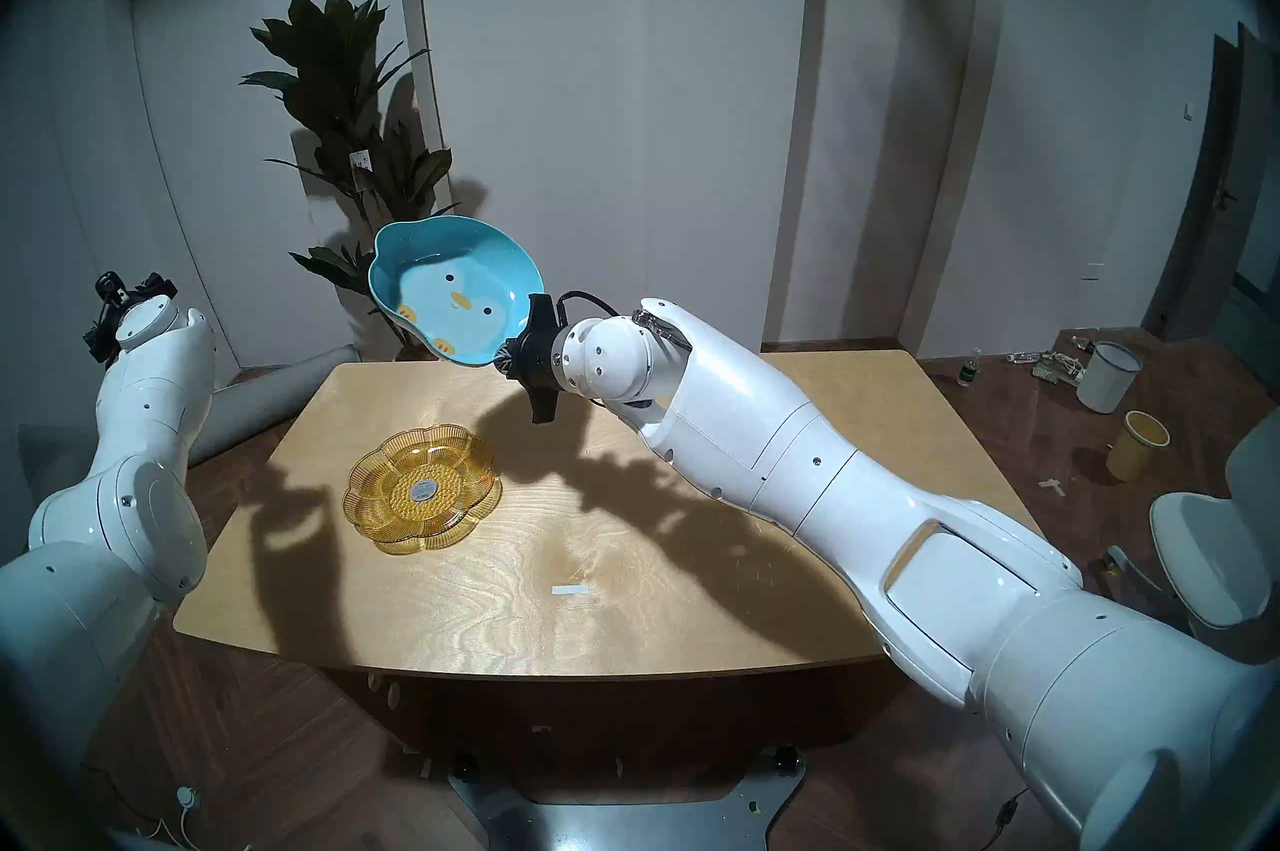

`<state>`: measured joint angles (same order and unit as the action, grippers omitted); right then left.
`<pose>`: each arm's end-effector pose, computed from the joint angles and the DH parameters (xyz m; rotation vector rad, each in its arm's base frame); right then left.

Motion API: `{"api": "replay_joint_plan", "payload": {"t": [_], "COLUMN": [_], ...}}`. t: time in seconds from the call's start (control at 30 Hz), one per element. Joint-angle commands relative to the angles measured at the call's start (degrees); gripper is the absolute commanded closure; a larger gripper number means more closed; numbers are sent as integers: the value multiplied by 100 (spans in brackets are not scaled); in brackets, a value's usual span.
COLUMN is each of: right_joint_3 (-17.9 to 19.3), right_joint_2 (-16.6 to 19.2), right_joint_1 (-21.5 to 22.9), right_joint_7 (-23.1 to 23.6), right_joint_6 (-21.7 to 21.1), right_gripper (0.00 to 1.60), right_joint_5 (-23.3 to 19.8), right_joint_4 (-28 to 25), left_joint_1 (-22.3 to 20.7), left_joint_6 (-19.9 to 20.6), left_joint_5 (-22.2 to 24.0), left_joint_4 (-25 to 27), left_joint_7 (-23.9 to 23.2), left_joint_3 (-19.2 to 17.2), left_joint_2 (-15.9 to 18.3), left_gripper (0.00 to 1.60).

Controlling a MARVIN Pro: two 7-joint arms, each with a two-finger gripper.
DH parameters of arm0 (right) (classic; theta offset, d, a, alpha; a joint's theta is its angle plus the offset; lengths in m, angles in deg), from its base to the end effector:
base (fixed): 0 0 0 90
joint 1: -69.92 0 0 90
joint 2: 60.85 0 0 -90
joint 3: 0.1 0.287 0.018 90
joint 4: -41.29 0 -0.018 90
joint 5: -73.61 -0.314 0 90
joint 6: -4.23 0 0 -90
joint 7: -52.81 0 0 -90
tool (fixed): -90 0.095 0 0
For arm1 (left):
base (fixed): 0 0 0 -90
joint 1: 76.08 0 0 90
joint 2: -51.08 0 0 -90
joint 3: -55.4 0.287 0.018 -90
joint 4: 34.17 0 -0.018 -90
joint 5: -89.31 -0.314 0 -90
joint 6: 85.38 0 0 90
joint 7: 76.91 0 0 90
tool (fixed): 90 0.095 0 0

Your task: Stack the plates into one stack

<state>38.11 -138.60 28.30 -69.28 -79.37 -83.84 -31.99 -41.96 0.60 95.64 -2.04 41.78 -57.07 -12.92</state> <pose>0.5108 0.2253 -0.1829 -1.6557 1.0752 -0.1285 0.5268 0.3892 -0.1386 -1.4956 -1.1540 -1.6988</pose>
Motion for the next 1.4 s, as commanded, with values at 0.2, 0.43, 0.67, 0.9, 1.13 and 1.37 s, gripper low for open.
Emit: {"api": "replay_joint_plan", "payload": {"t": [0.2,0.43,0.67,0.9,1.13,1.37], "right_joint_3": [115,37,-77,-46,-71,-156], "right_joint_2": [-579,-822,-959,-929,-941,-934], "right_joint_1": [106,43,31,206,294,351], "right_joint_7": [-35,-160,-398,-760,-1176,-1638], "right_joint_6": [-14,-30,-53,-63,-89,-113], "right_gripper": [160,160,160,160,160,160], "right_joint_5": [-400,-588,-718,-755,-755,-755], "right_joint_4": [213,405,583,689,728,777], "left_joint_1": [-433,-510,-575,-610,-670,-769], "left_joint_6": [-235,-322,-417,-513,-595,-654], "left_joint_5": [-42,-55,-67,-72,-80,-92], "left_joint_4": [-272,-479,-653,-813,-934,-970], "left_joint_7": [-43,-76,-113,-148,-181,-220], "left_joint_3": [88,130,174,201,238,292], "left_joint_2": [112,131,135,150,137,108], "left_gripper": [0,0,0,0,0,0]}}
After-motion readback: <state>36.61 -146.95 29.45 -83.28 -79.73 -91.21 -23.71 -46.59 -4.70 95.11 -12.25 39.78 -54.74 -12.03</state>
